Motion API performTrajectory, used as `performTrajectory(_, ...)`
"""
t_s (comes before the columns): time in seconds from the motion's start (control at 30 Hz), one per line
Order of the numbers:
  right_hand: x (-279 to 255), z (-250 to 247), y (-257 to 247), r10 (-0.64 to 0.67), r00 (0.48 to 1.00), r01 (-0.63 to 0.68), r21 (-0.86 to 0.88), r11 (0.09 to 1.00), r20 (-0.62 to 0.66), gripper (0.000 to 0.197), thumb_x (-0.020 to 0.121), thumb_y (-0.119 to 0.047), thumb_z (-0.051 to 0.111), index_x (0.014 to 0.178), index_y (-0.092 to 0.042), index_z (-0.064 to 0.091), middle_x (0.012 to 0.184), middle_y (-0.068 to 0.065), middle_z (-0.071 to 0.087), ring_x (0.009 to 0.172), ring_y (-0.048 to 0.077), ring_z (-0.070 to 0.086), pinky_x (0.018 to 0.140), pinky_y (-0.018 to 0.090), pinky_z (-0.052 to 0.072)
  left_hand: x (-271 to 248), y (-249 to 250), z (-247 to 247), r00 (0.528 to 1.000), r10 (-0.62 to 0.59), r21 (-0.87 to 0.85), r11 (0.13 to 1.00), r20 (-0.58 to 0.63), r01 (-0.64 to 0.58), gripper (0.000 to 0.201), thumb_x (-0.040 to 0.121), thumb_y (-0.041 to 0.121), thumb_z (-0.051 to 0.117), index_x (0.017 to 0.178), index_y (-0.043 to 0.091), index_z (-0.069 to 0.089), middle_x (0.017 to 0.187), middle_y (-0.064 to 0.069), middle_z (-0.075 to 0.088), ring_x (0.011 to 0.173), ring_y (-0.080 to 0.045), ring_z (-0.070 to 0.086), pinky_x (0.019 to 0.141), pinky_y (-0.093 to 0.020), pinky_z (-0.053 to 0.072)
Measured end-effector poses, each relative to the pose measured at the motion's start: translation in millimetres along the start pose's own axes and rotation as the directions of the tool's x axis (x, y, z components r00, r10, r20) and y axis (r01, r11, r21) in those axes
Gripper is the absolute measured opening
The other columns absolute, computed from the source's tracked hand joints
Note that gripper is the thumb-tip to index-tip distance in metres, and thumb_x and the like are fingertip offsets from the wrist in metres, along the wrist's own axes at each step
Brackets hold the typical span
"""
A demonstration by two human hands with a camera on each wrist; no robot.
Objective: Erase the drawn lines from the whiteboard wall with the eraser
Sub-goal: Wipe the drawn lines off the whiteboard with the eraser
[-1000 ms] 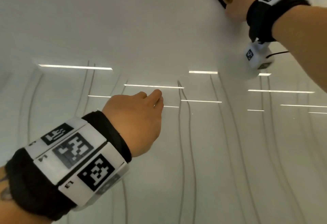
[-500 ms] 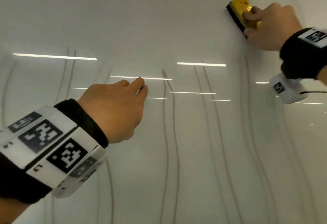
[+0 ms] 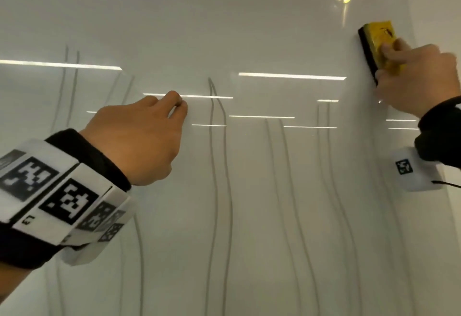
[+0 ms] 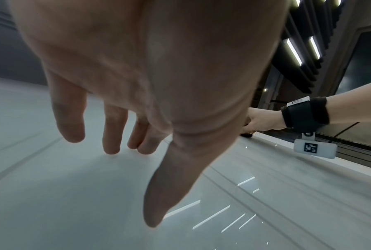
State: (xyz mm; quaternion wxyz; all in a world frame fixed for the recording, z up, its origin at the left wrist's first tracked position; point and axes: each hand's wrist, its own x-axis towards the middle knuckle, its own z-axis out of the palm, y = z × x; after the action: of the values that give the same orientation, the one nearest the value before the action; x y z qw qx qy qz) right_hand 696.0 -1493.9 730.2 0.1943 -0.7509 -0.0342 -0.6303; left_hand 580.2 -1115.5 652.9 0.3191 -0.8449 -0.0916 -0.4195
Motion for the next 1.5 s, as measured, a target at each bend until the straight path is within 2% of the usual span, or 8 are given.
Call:
performTrajectory(0.27, -77, 22, -58, -0.461, 0.887, 0.459, 0.08, 0.885, 0.009, 0.053, 0.088, -0.031, 0.058, 0.14, -0.026, 0.06, 0.154, 0.004, 0.05, 0.097, 0.053, 0.057, 0.103, 0.057, 0.042, 7, 1, -6, 1.0, 0.016, 0.005, 1.0, -0.013, -0.016, 0.062, 0.097, 0.027, 0.048, 0.151, 0.013, 0.023, 0.146, 0.006, 0.022, 0.106, -0.015, 0.049, 0.068, -0.032, 0.052)
performTrajectory(0.43, 27, 21, 31, 0.05, 0.996, -0.051, -0.008, 0.999, -0.079, 0.068, 0.082, -0.048, 0.047, 0.143, -0.02, 0.051, 0.15, 0.019, 0.048, 0.128, 0.054, 0.048, 0.113, 0.064, 0.034, 2, -5, 3, 0.998, 0.044, -0.002, 0.999, -0.05, -0.044, 0.071, 0.098, 0.026, 0.047, 0.157, 0.012, 0.011, 0.154, 0.006, 0.018, 0.118, -0.016, 0.048, 0.074, -0.033, 0.056)
performTrajectory(0.57, 12, 22, 15, 0.107, 0.991, -0.106, 0.018, 0.994, -0.082, 0.064, 0.084, -0.048, 0.041, 0.142, -0.022, 0.047, 0.153, 0.016, 0.044, 0.124, 0.052, 0.052, 0.112, 0.054, 0.039, 4, -5, 11, 0.995, 0.04, -0.071, 0.996, -0.087, -0.046, 0.068, 0.095, 0.022, 0.046, 0.155, 0.01, 0.017, 0.15, 0.003, 0.026, 0.115, -0.021, 0.054, 0.074, -0.037, 0.055)
performTrajectory(0.8, -175, 49, -58, -0.534, 0.842, 0.539, 0.153, 0.828, -0.076, 0.048, 0.091, -0.016, 0.061, 0.139, -0.021, 0.063, 0.155, -0.001, 0.048, 0.078, 0.032, 0.049, 0.086, 0.04, 0.042, 8, -7, 13, 0.992, 0.039, -0.118, 0.992, -0.123, -0.053, 0.06, 0.093, 0.022, 0.047, 0.15, 0.011, 0.028, 0.144, 0.002, 0.033, 0.114, -0.023, 0.053, 0.065, -0.035, 0.04)
performTrajectory(1.03, -83, 19, 4, 0.208, 0.978, -0.208, 0.013, 0.978, 0.003, 0.06, 0.091, -0.029, 0.05, 0.149, -0.019, 0.05, 0.162, 0.011, 0.038, 0.134, 0.049, 0.046, 0.12, 0.056, 0.029, 8, -7, 12, 0.989, 0.037, -0.16, 0.985, -0.145, -0.06, 0.058, 0.095, 0.021, 0.047, 0.149, 0.012, 0.03, 0.147, 0.002, 0.031, 0.117, -0.023, 0.049, 0.064, -0.037, 0.036)
performTrajectory(1.2, -179, 42, -58, -0.241, 0.967, 0.25, 0.118, 0.961, -0.083, 0.047, 0.086, -0.019, 0.065, 0.133, -0.018, 0.068, 0.15, 0.009, 0.054, 0.086, 0.043, 0.062, 0.09, 0.044, 0.047, 7, -6, 15, 0.985, 0.034, -0.242, 0.968, -0.167, -0.074, 0.057, 0.094, 0.023, 0.051, 0.148, 0.01, 0.034, 0.147, 0.0, 0.033, 0.12, -0.026, 0.049, 0.072, -0.037, 0.037)
performTrajectory(1.3, -214, 48, -44, -0.43, 0.894, 0.445, 0.127, 0.887, -0.124, 0.045, 0.08, -0.003, 0.074, 0.123, -0.017, 0.074, 0.145, 0.001, 0.058, 0.094, 0.038, 0.061, 0.086, 0.04, 0.048, -2, -14, 12, 0.976, 0.041, -0.339, 0.934, -0.215, -0.114, 0.06, 0.095, 0.027, 0.055, 0.15, 0.012, 0.035, 0.152, 0.003, 0.032, 0.123, -0.028, 0.049, 0.078, -0.036, 0.038)
performTrajectory(1.5, -132, 34, 34, 0.119, 0.988, -0.11, 0.095, 0.989, -0.095, 0.052, 0.083, -0.033, 0.056, 0.133, -0.02, 0.058, 0.153, 0.007, 0.051, 0.128, 0.045, 0.055, 0.114, 0.055, 0.039, -66, -65, 28, 0.941, 0.057, -0.35, 0.919, -0.333, -0.18, 0.073, 0.086, 0.053, 0.06, 0.147, 0.019, 0.038, 0.144, 0.002, 0.038, 0.116, -0.027, 0.053, 0.075, -0.041, 0.052)
